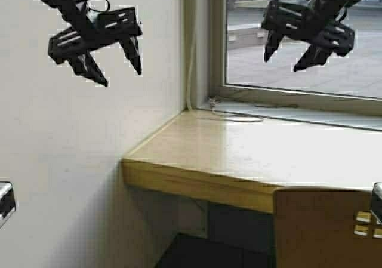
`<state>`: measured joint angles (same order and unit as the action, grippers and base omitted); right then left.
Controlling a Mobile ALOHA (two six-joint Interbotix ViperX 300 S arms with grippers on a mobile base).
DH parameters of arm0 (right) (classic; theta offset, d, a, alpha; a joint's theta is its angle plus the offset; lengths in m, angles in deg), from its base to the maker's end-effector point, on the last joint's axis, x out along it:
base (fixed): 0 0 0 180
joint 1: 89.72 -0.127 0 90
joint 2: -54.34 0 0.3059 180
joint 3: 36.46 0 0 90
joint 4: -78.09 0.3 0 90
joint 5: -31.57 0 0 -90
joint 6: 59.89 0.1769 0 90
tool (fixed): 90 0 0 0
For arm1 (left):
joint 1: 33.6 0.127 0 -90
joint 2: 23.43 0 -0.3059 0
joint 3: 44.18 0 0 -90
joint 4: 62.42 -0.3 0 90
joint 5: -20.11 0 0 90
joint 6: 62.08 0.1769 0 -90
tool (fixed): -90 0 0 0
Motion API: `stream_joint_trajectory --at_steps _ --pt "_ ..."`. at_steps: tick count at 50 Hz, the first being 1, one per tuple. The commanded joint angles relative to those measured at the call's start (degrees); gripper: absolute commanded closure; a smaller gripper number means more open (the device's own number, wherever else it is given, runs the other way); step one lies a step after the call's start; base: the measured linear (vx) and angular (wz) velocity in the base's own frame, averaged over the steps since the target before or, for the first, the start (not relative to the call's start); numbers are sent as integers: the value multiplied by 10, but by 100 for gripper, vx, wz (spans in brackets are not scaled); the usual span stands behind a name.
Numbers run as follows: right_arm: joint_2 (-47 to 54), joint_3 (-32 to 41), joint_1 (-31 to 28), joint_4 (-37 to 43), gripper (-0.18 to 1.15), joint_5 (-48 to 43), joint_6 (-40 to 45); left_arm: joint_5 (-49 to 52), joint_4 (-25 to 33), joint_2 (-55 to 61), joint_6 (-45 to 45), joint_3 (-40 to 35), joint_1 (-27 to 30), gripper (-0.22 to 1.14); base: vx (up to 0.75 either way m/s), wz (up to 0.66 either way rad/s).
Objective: Push the chairs under the table
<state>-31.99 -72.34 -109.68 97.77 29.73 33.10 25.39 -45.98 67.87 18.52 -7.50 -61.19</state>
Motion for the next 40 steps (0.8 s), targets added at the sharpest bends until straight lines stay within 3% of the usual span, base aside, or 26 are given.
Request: stream_joint_trajectory --at_steps 1,20,40 --pt "-52 18 15 -22 5 46 -2 28 -11 -62 40 -13 -4 -4 -17 47" --pt "-67 36 25 -44 5 98 -1 33 -81 -141 98 33 41 -4 -20 33" --pt "-26 44 41 -65 5 95 1 11 -83 -113 95 32 48 -4 -28 12"
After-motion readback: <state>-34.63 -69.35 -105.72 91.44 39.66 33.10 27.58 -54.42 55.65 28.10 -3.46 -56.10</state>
